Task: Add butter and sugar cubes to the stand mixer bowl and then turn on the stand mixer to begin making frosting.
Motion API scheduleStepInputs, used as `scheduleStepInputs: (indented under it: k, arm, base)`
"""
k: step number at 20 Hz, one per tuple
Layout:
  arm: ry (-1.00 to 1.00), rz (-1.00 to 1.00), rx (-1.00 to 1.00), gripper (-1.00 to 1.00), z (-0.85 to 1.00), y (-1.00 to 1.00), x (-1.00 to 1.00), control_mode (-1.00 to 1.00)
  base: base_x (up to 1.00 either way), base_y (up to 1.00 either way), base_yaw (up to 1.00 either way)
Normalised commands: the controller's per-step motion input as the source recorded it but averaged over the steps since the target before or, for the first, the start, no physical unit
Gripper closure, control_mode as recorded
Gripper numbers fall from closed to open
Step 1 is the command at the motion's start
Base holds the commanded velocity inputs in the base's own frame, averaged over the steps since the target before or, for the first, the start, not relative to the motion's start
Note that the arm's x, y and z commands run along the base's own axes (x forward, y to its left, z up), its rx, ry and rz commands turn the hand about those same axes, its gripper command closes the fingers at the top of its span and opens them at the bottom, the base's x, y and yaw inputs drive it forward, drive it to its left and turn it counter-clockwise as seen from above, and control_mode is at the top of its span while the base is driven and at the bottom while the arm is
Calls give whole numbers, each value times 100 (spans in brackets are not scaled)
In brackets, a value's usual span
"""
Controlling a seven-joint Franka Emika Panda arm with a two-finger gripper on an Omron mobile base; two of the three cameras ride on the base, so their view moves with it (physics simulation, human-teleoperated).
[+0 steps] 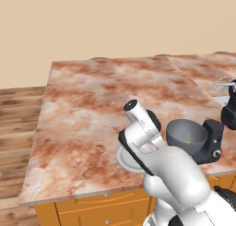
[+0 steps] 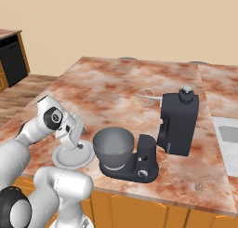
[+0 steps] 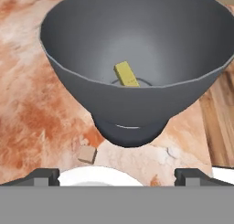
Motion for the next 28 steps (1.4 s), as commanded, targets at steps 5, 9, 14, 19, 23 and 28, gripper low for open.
scheduleStepInputs:
  k: [5, 9, 14, 19, 23, 28]
  arm:
    - [0, -2, 0, -100, -10, 0, 16, -100]
    - [0, -2, 0, -100, -14, -3, 18, -100]
    - [2, -5, 0, -100, -14, 10, 26, -100]
    - [3, -2, 0, -100, -10, 2, 10, -100]
    - [1, 0, 0, -100, -10, -3, 2, -100]
    - [0, 0, 0, -100, -9, -2, 0, -100]
  base:
    - [0, 0, 0]
    - [0, 0, 0]
    - [0, 0, 0]
    - [0, 0, 0]
    - [0, 0, 0]
    - [0, 0, 0]
